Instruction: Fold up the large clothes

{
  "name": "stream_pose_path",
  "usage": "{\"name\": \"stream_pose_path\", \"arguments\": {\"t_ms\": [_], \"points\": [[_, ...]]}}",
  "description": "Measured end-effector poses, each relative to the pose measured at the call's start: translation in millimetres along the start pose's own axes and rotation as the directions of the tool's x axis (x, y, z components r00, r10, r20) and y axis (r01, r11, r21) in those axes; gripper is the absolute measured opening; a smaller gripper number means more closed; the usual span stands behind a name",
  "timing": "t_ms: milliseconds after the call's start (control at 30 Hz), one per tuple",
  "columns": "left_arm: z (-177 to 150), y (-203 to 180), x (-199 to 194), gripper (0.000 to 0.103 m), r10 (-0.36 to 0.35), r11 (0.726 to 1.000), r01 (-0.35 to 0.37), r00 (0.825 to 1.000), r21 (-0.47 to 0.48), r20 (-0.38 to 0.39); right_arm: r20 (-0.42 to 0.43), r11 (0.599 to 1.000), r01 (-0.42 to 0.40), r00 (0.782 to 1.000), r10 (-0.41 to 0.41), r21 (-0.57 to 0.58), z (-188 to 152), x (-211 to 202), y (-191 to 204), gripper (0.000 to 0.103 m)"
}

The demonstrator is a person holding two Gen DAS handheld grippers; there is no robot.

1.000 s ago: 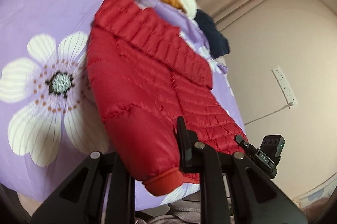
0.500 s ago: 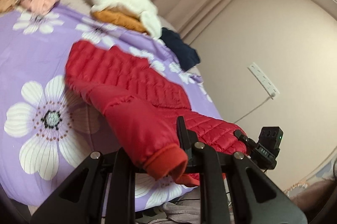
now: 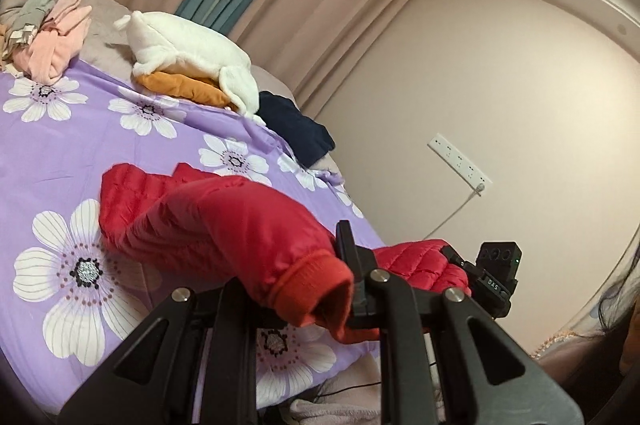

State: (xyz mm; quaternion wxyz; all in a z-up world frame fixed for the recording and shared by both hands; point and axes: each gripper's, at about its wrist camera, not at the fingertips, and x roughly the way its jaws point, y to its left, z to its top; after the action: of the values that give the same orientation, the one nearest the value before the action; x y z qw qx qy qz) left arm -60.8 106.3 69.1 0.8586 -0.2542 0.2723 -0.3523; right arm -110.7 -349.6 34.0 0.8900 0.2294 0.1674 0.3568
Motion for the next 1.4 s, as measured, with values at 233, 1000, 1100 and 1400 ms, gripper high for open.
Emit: {"name": "stream_pose_path", "arguments": {"t_ms": [233,1000,1100,1400], "points": [[4.5,23.9,18.9,0.018,0.041,0.997,-0.044,0.998,-0.061,-0.037,-0.028,0.997,0.046,0.999,-0.044,0.060,4.0,18.3,-21.7,0.019],[59.6,122.7,147.3,0.022,0.193,0.958,-0.217,0.971,-0.188,-0.138,-0.091,0.917,0.234,0.972,-0.216,0.324,24.6,91.5,-134.5,0.019],[58.0,139.7,169.8,0.029,0.234,0.941,-0.265,0.959,-0.209,-0.163,-0.137,0.876,0.290,0.957,-0.257,0.386,20.2,100.7,-154.2,0.027],[76.3,151.1,162.2,0.081,0.322,0.905,-0.334,0.943,-0.262,-0.089,-0.092,0.813,0.379,0.921,-0.379,0.443,30.6,77.0,-162.3,0.073]]}}
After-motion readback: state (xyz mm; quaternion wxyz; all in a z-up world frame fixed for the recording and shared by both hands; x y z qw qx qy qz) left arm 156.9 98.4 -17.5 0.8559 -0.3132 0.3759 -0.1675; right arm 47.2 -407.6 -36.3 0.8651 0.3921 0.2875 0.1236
